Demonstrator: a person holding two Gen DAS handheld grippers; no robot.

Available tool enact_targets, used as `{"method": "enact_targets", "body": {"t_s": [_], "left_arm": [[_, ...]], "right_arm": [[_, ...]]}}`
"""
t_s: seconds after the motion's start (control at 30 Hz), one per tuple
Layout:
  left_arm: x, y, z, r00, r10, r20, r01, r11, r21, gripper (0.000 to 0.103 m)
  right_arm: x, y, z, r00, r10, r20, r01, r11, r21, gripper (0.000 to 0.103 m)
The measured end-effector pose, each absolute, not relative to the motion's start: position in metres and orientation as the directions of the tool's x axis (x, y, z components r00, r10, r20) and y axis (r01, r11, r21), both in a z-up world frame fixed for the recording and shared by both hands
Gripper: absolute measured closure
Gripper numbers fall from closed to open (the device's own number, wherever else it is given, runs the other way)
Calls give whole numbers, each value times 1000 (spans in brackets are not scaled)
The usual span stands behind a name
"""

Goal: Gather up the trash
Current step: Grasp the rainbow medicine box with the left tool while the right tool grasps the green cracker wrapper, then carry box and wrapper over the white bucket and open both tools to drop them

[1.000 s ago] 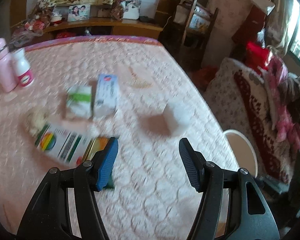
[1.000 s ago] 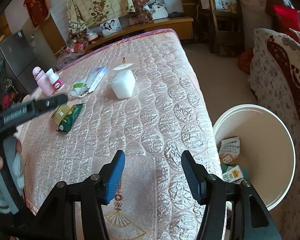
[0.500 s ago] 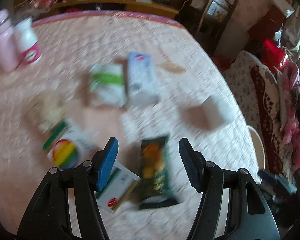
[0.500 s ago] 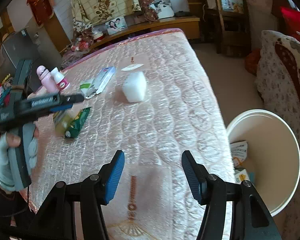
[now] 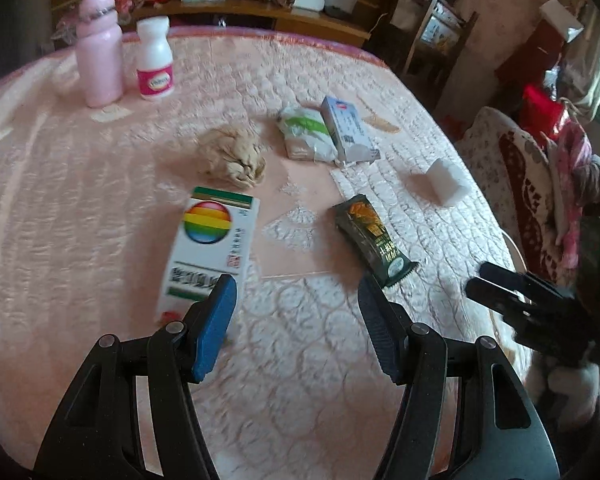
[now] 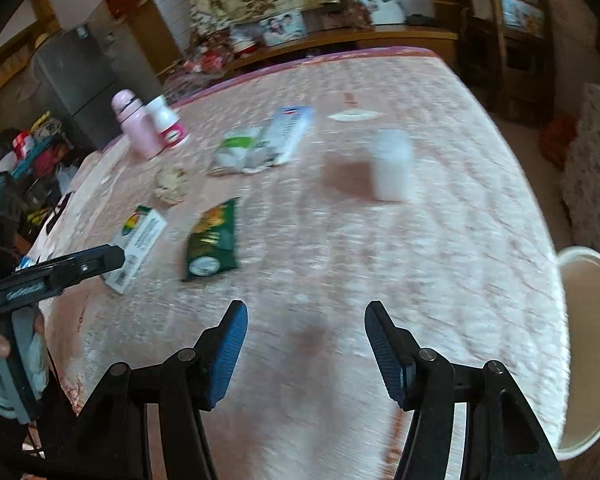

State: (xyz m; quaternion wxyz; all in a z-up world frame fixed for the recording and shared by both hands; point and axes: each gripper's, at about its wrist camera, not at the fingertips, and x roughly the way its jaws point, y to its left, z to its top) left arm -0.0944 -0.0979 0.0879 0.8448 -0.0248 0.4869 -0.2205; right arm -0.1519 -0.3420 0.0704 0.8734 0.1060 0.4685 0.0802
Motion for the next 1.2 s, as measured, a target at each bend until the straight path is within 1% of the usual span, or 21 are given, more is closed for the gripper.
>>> {"method": "enact_targets", "body": {"t_s": [0.07, 0.13, 0.2, 0.3, 0.67, 0.83, 0.9, 0.93, 0.97, 1.0, 1.03, 1.07, 1.2], "left_arm": [[-98, -89, 93, 451, -387, -804, 354, 905, -236, 41], [-98, -85, 94, 480, -354, -803, 359, 914, -188, 41], [-95, -81, 92, 505, -314, -804, 356, 924, -137, 41], [-87, -74, 83, 520, -283, -806, 346, 932, -105, 41], [-55, -83, 51, 490, -268, -830, 329, 938, -108, 41], [-50, -89, 39, 472, -244, -847, 311, 945, -99, 41], [-50, -89, 35, 459, -245, -854, 304, 946, -108, 42], [-52, -89, 34, 460, -247, -853, 301, 947, -112, 45], [-54, -89, 35, 468, -246, -849, 297, 948, -111, 53], [-55, -89, 35, 468, -245, -849, 295, 949, -111, 53], [-56, -89, 36, 464, -248, -850, 292, 949, -118, 53], [-58, -89, 37, 462, -255, -849, 290, 949, -127, 53], [-69, -92, 47, 473, -281, -835, 298, 943, -149, 53]], "right_arm": [[-143, -326, 70, 542, 260, -799, -73, 962, 263, 44], [-136, -314, 70, 538, 276, -797, -103, 959, 263, 42], [-126, -300, 68, 529, 284, -800, -129, 958, 255, 41], [-110, -284, 65, 510, 298, -807, -165, 955, 248, 40], [-76, -259, 44, 477, 272, -836, -190, 960, 204, 39], [-72, -255, 42, 501, 257, -827, -201, 963, 177, 39], [-73, -253, 42, 507, 232, -830, -209, 967, 143, 45], [-73, -252, 42, 513, 218, -831, -212, 970, 123, 55], [-75, -251, 42, 517, 209, -830, -217, 970, 109, 61], [-77, -252, 42, 520, 207, -829, -223, 970, 102, 63], [-78, -252, 42, 520, 207, -829, -226, 969, 101, 69], [-81, -254, 43, 522, 208, -827, -226, 969, 101, 71], [-94, -263, 51, 533, 229, -815, -220, 967, 128, 72]]}}
